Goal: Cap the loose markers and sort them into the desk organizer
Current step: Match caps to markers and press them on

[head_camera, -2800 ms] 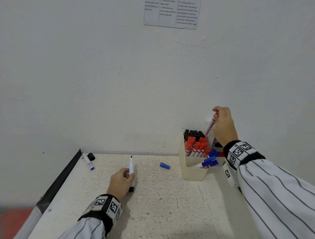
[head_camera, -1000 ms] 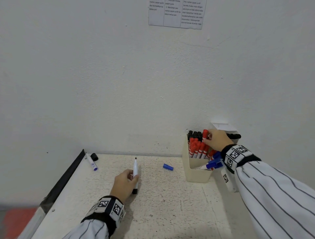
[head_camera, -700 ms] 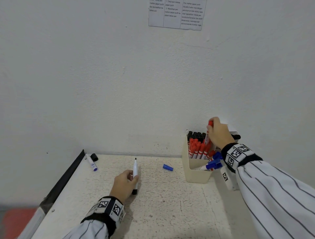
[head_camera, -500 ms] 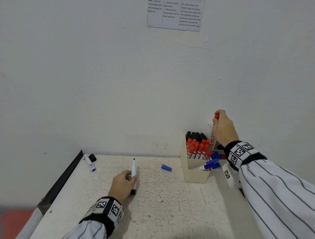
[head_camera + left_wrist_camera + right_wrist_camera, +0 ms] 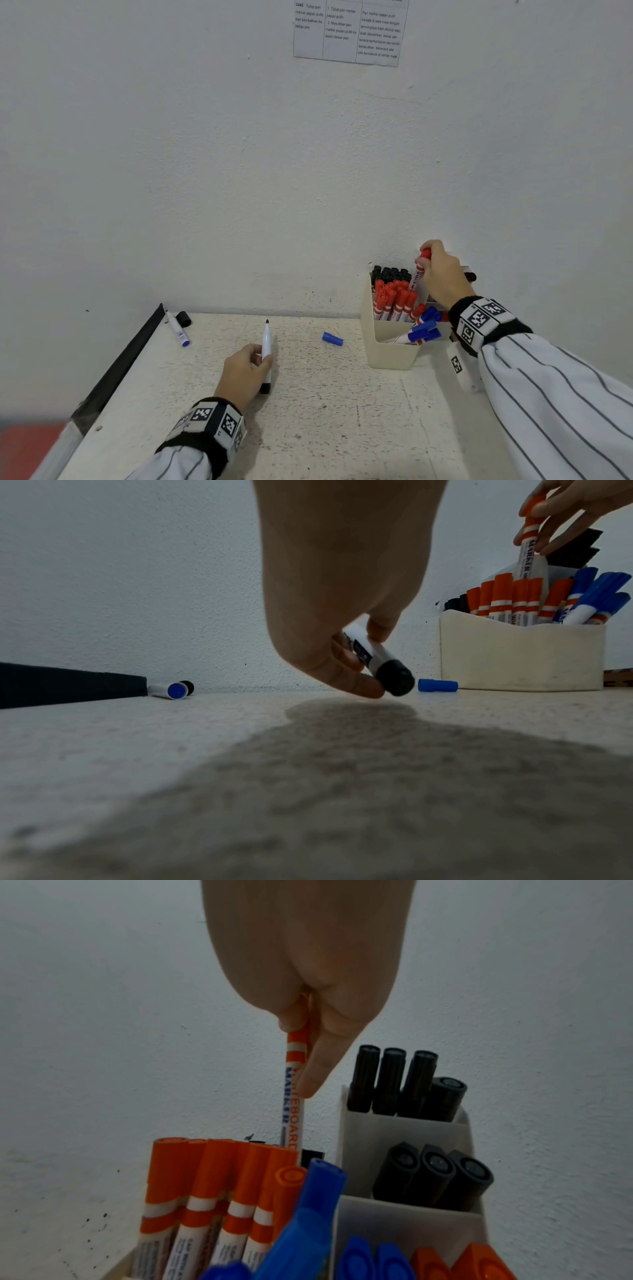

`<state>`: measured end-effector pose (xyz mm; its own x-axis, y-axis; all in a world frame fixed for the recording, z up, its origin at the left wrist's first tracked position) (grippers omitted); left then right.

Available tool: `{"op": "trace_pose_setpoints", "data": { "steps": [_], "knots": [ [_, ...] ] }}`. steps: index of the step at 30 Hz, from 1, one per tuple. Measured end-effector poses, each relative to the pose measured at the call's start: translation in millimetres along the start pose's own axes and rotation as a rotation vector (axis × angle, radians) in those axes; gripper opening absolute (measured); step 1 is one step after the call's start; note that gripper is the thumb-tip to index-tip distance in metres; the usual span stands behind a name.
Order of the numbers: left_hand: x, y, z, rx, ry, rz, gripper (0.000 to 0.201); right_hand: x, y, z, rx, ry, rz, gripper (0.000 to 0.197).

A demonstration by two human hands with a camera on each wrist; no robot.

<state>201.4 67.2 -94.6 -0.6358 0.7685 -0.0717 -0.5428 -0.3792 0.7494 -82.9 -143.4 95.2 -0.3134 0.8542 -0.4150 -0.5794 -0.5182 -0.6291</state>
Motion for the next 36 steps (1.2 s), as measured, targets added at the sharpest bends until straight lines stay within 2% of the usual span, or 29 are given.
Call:
{"op": "trace_pose_setpoints", "data": {
  "steps": [5, 7, 9, 12, 15, 20, 22, 25, 27, 30, 32, 34, 36],
  "knots": [
    [0.6, 0.5, -0.4, 0.001, -0.008, 0.001, 0.015, -4.2, 6.5, -5.5, 0.011, 0.001, -0.028, 0.025],
    [0.4, 0.4, -0.6, -0.001, -0.012, 0.002, 0.010, -4.5, 14.1, -19.1, 0.053, -0.069, -0.070, 0.024],
    [0.5, 0.7, -0.2, 0.011, -0.012, 0.000, 0.008, -3.4, 27.3, -36.4, 0.128, -0.170, -0.134, 0.016],
    [1.2, 1.1, -0.4, 0.030, -0.015, -0.005, 0.007, -2.8, 38.7, -44.4, 0.201, -0.215, -0.199, 0.012],
    [0.9, 0.3, -1.1, 0.033, -0.014, -0.007, 0.008, 0.4, 42.9, -49.9, 0.374, -0.298, -0.228, 0.027],
    [0.6, 0.9, -1.7, 0.032, -0.015, -0.011, 0.008, 3.2, 41.6, -61.0, 0.330, -0.371, -0.173, 0.041],
    [0.5, 0.5, -1.2, 0.036, -0.011, -0.006, 0.008, 1.2, 38.2, -61.7, 0.304, -0.354, -0.114, 0.045],
    [1.1, -0.1, 0.0, 0.042, -0.002, 0.002, 0.008, -1.9, 33.9, -53.0, 0.284, -0.248, -0.075, 0.023],
    [1.3, -0.2, 1.4, 0.044, 0.010, 0.007, 0.008, -0.4, 33.6, -51.2, 0.316, -0.226, -0.086, 0.012],
    [1.6, -1.5, 4.2, 0.069, 0.026, 0.024, 0.014, 3.6, 30.5, -52.7, 0.353, -0.223, -0.107, 0.015],
    [1.7, -4.0, 7.2, 0.101, 0.045, 0.048, 0.021, 4.0, 19.5, -48.6, 0.340, -0.159, -0.085, 0.019],
    [1.9, -6.5, 12.4, 0.140, 0.065, 0.080, 0.024, 3.3, -0.2, -46.0, 0.274, -0.080, 0.007, 0.018],
    [1.9, -9.7, 19.5, 0.167, 0.083, 0.101, 0.023, 4.8, -22.9, -55.6, 0.192, -0.092, 0.117, 0.017]
  ]
}}
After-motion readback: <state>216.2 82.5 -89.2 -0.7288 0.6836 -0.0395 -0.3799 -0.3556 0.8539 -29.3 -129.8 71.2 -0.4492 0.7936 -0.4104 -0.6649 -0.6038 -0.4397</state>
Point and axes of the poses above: each hand's wrist, its own x-axis away from the middle knuckle, its own z-axis out of the back of the hand, y = z × x, the point moved 10 cm from there along -x, towards the middle knuckle, and after that the axes turned 6 degrees about -x, right-handed, at the moved point
